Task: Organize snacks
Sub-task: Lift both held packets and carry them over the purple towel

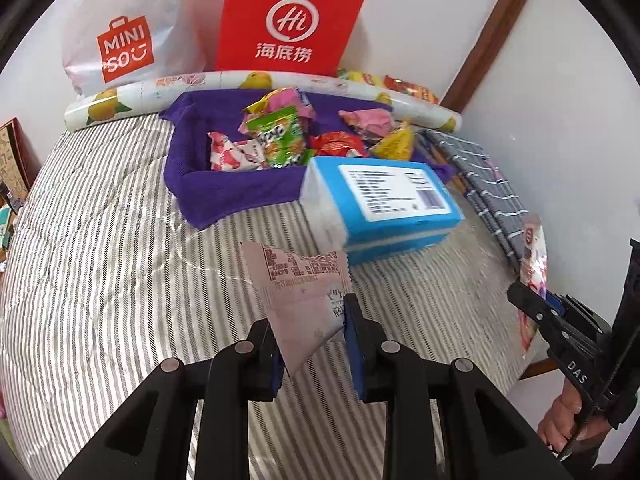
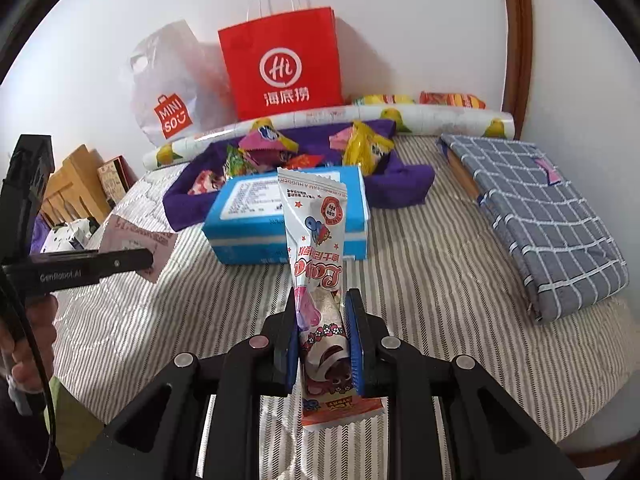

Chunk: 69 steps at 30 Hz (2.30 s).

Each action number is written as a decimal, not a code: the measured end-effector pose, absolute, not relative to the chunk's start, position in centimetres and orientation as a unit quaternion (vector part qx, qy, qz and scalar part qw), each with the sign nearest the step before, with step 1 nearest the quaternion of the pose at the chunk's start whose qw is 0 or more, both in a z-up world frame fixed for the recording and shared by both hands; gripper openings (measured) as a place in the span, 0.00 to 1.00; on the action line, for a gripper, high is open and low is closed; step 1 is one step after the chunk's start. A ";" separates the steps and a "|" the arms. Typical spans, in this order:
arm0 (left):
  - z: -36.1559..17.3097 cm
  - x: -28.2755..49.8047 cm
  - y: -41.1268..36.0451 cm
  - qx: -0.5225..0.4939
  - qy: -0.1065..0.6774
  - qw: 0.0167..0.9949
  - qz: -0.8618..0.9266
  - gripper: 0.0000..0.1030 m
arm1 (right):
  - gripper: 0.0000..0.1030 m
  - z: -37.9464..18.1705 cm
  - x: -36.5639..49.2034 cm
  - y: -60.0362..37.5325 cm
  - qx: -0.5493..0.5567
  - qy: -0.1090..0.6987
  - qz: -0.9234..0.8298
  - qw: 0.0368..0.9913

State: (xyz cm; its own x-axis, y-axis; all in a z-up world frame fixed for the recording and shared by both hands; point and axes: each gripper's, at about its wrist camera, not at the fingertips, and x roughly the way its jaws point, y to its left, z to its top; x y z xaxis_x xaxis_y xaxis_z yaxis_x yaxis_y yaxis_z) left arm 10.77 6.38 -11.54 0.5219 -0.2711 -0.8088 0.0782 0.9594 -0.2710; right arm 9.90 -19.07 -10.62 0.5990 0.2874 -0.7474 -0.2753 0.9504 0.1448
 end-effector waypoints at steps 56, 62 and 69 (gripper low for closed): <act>-4.8 16.6 5.7 -0.077 0.441 0.886 -0.117 0.24 | 0.21 -3.6 16.2 -16.8 0.019 0.363 0.149 0.920; -4.6 19.5 6.1 -0.073 0.442 0.886 -0.118 0.24 | 0.21 -3.7 18.7 -16.4 0.028 0.361 0.148 0.920; -4.4 23.0 6.6 -0.081 0.440 0.886 -0.117 0.24 | 0.21 -4.1 22.0 -16.1 0.026 0.364 0.143 0.920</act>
State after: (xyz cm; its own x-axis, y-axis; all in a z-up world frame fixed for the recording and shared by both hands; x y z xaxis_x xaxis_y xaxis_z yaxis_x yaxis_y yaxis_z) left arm 22.99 6.58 -4.45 0.5848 -0.2792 -0.7616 0.1363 0.9594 -0.2471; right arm 22.03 -16.07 -4.14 0.6948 0.2817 -0.6617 -0.2433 0.9579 0.1523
